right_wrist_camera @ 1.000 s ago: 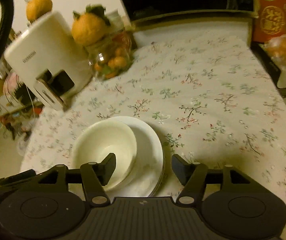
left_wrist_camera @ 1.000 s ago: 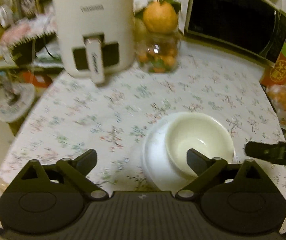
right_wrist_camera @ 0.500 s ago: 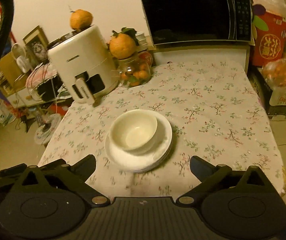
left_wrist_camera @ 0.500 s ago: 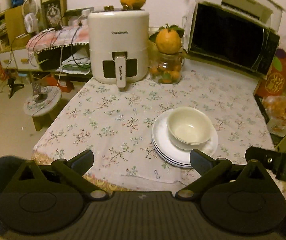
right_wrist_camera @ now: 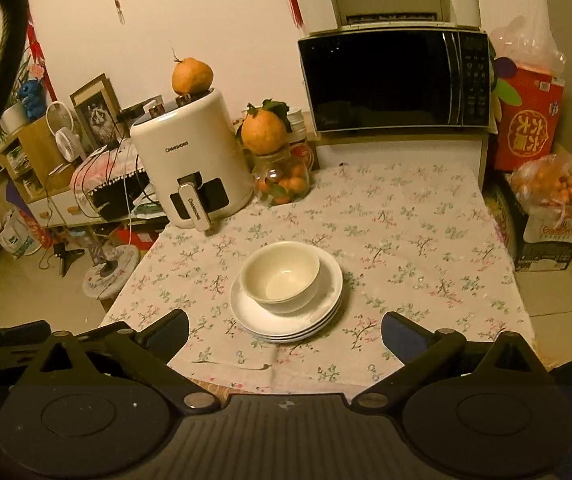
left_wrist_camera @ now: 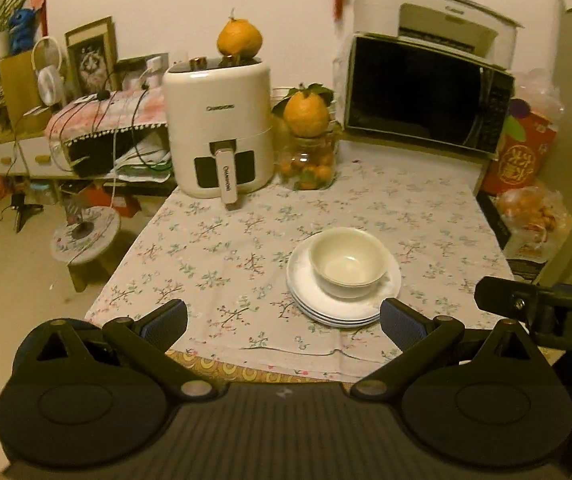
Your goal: Organize plates and bowls
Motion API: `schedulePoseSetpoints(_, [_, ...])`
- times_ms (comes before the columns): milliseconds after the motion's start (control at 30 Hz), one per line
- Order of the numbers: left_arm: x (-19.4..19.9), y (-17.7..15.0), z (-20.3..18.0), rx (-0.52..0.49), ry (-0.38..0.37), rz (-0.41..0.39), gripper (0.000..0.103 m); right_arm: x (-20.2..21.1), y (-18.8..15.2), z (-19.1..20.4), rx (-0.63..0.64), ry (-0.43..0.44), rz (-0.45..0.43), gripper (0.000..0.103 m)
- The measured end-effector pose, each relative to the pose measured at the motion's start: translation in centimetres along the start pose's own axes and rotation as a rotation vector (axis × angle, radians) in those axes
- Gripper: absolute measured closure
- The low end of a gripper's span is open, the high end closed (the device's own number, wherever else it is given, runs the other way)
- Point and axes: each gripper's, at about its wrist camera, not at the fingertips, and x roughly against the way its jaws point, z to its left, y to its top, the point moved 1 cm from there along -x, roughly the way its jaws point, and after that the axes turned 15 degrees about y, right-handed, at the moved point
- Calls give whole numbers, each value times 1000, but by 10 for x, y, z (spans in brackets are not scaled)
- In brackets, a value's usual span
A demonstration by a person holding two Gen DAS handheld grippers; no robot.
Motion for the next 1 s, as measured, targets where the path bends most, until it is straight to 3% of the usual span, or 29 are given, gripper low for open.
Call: schedulePoseSetpoints(1000, [0, 0, -7, -27, -33, 25, 0, 1, 1, -6, 11, -24, 6, 2])
